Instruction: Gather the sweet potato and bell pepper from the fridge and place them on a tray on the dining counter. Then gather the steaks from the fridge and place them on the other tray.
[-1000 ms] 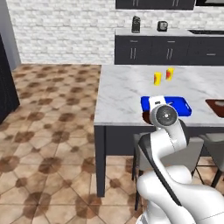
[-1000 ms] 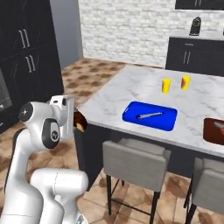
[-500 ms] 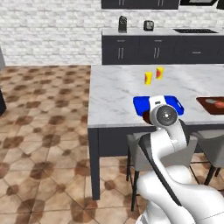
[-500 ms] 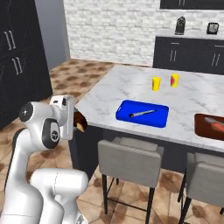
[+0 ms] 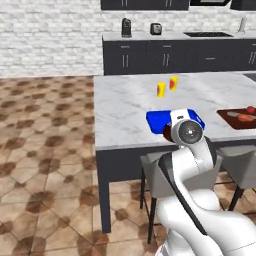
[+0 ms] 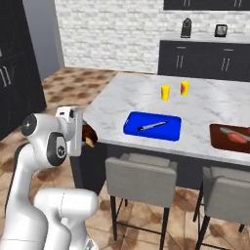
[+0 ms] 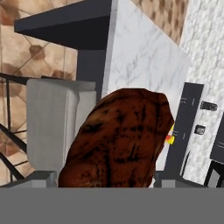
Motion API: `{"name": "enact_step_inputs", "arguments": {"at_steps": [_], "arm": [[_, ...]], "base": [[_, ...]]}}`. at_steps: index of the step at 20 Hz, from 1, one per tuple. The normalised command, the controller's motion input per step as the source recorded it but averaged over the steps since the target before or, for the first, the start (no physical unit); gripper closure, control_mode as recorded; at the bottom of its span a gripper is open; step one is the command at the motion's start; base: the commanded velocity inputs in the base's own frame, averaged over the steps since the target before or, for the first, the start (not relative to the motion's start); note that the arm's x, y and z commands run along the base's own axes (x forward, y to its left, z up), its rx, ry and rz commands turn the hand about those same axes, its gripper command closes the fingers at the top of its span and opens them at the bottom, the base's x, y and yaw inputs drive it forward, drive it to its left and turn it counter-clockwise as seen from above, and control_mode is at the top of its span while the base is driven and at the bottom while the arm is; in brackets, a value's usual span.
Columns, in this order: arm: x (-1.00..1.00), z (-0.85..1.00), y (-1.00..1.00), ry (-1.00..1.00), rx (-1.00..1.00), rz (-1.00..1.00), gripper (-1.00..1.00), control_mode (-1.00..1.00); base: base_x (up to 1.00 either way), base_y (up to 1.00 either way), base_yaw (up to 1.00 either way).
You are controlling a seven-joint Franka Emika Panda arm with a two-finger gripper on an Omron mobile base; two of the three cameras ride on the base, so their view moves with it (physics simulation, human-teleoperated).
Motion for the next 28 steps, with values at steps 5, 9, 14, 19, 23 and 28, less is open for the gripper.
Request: {"name": "enact_step_inputs", "arguments": {"at_steps": [5,9,14,19,23,28], "arm": [[0.00,0.00,0.00,0.00,0.00,0.00,1.00,1.00],[0.00,0.00,0.00,0.00,0.00,0.00,1.00,1.00],[0.00,0.00,0.00,0.00,0.00,0.00,1.00,1.00],[0.00,0.00,0.00,0.00,0.00,0.00,1.00,1.00],[0.00,0.00,0.00,0.00,0.00,0.00,1.00,1.00],[0.00,0.00,0.00,0.00,0.00,0.00,1.00,1.00]], "base": [[0.37,0.26,-0.17],[0.37,0.28,-0.16],[0.32,0.19,-0.15],[0.29,0.18,-0.14],[0.30,0.17,-0.14],[0.30,0.17,-0.12]]}}
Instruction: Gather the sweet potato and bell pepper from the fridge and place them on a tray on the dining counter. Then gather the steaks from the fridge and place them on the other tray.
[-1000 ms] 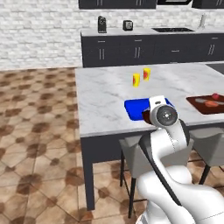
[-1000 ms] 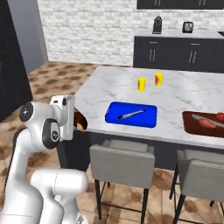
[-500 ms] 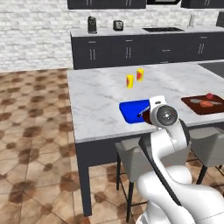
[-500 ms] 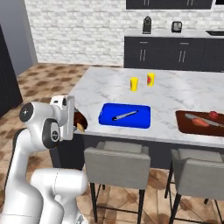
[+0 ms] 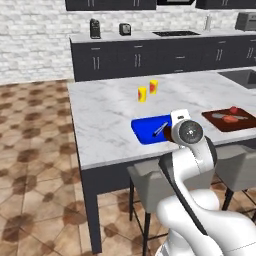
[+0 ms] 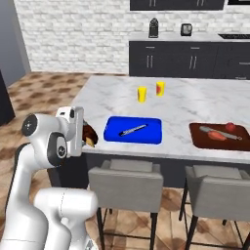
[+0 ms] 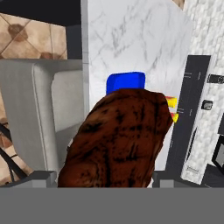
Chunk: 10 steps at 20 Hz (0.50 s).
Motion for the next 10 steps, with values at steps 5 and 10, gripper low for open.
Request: {"name": "enact_step_inputs", "arguments": {"at_steps": [5,10], "arm": [[0.00,0.00,0.00,0.00,0.00,0.00,1.00,1.00],[0.00,0.00,0.00,0.00,0.00,0.00,1.00,1.00]], "base": [[0.29,0.17,-0.12],[0.32,0.15,-0.11]]}}
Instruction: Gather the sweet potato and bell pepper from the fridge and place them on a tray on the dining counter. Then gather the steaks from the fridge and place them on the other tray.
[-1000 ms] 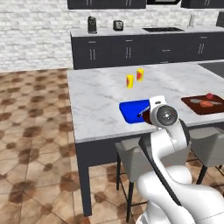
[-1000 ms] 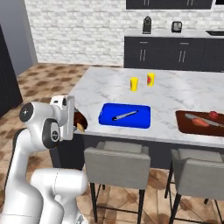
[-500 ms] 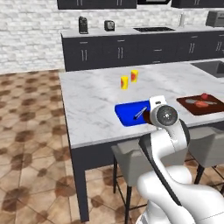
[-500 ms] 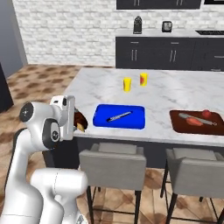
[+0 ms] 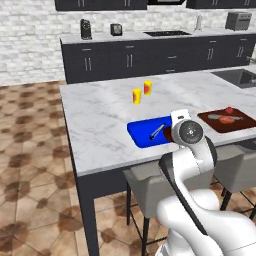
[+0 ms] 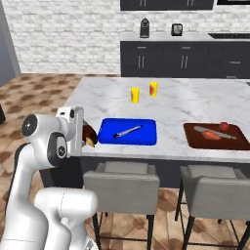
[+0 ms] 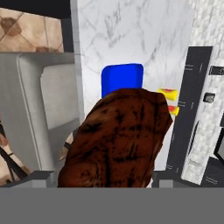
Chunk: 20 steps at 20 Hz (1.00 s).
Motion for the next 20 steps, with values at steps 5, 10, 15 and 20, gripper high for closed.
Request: {"name": "enact_step_inputs", "arguments": {"at_steps": [5,10,15,20], "arm": [[0.00,0.00,0.00,0.00,0.00,0.00,1.00,1.00],[0.00,0.00,0.00,0.00,0.00,0.00,1.00,1.00],[0.23,0.11,0.08,0.05,0.02,-0.07,1.00,-1.00],[0.24,0.27,-0.23,0.01,0.10,0.00,1.00,-1.00]], "base": [[0.29,0.21,-0.11],[0.26,0.21,-0.10],[0.00,0.00,0.00],[0.00,0.00,0.00]]}}
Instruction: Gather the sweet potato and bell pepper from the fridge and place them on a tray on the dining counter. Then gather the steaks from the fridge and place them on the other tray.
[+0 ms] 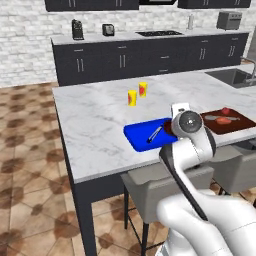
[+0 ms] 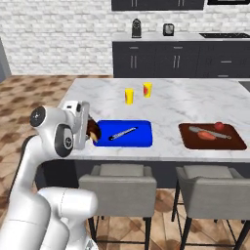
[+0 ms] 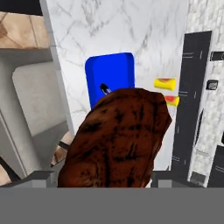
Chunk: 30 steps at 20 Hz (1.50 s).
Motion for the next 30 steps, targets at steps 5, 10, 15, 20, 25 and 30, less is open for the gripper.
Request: {"name": "enact_step_inputs", "arguments": {"at_steps": [5,10,15,20,25,30], "arm": [[0.38,0.23,-0.39,0.00,0.13,0.00,1.00,-1.00],[0.51,0.19,-0.32,0.00,0.18,0.00,1.00,-1.00],[0.64,0.09,-0.29,0.06,0.26,0.02,1.00,-1.00],[0.45,0.00,-0.13,0.03,0.24,0.04,1.00,-1.00],[0.06,-0.03,-0.29,0.01,0.19,0.01,1.00,-1.00],[0.01,-0.14,-0.18,0.05,0.12,0.00,1.00,-1.00]], "base": [[0.00,0.00,0.00],[0.00,0.00,0.00],[0.00,0.00,0.00],[0.00,0.00,0.00],[0.00,0.00,0.00],[0.00,0.00,0.00]]}}
